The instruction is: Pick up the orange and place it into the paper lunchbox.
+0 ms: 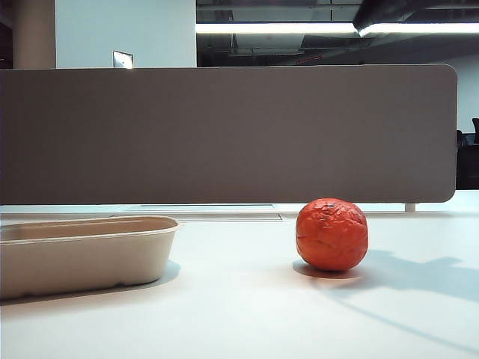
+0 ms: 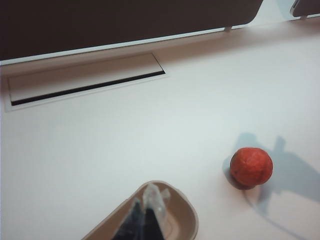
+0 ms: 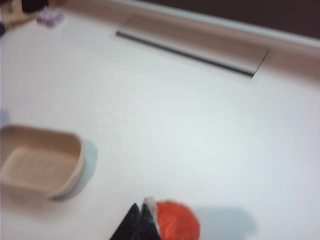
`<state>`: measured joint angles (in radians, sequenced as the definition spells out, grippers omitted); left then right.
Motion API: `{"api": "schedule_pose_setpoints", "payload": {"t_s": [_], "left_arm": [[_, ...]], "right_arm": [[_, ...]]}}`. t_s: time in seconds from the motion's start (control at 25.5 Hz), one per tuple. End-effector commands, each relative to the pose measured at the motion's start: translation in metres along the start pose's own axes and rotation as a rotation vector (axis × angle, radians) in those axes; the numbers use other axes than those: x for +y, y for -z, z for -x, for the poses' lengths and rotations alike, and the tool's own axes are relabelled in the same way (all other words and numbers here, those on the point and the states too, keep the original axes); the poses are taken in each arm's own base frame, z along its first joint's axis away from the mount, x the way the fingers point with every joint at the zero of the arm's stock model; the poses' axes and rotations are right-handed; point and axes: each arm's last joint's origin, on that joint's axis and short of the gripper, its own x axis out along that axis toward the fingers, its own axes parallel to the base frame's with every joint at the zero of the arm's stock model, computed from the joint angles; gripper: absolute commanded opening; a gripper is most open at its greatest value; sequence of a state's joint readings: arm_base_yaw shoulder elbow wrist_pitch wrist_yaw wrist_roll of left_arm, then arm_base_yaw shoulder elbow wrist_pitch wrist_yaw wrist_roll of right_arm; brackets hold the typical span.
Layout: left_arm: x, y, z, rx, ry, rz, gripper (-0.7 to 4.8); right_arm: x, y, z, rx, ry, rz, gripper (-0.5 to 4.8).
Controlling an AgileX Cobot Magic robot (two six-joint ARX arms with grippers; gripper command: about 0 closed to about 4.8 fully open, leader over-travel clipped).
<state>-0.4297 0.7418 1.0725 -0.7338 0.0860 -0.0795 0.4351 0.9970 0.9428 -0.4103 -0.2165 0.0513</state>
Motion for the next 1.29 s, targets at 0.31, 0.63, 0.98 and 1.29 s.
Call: {"api": "schedule_pose_setpoints", "payload": {"t_s": [0.31, 0.63, 0.98, 1.29], "left_arm": [[-0.003, 0.0, 0.011, 0.101, 0.048, 0.009, -0.06], [-0.002, 0.002, 0.012, 0.119, 0.041, 0.011, -0.06], [-0.005, 0.002, 0.012, 0.124, 0.128, 0.016, -0.06], [-0.005, 0.002, 0.012, 0.123, 0.127, 0.016, -0.05]], "right_arm": [[0.001, 0.015, -0.002, 0.146, -0.055, 0.077, 4.79], [-0.002, 0.022, -0.015, 0.124, -0.072, 0.081, 4.79], [-0.017, 0.057, -0.081, 0.089, -0.131, 0.113, 4.79], [-0.028, 0.091, -0.126, 0.258, -0.141, 0.133, 4.79]]}}
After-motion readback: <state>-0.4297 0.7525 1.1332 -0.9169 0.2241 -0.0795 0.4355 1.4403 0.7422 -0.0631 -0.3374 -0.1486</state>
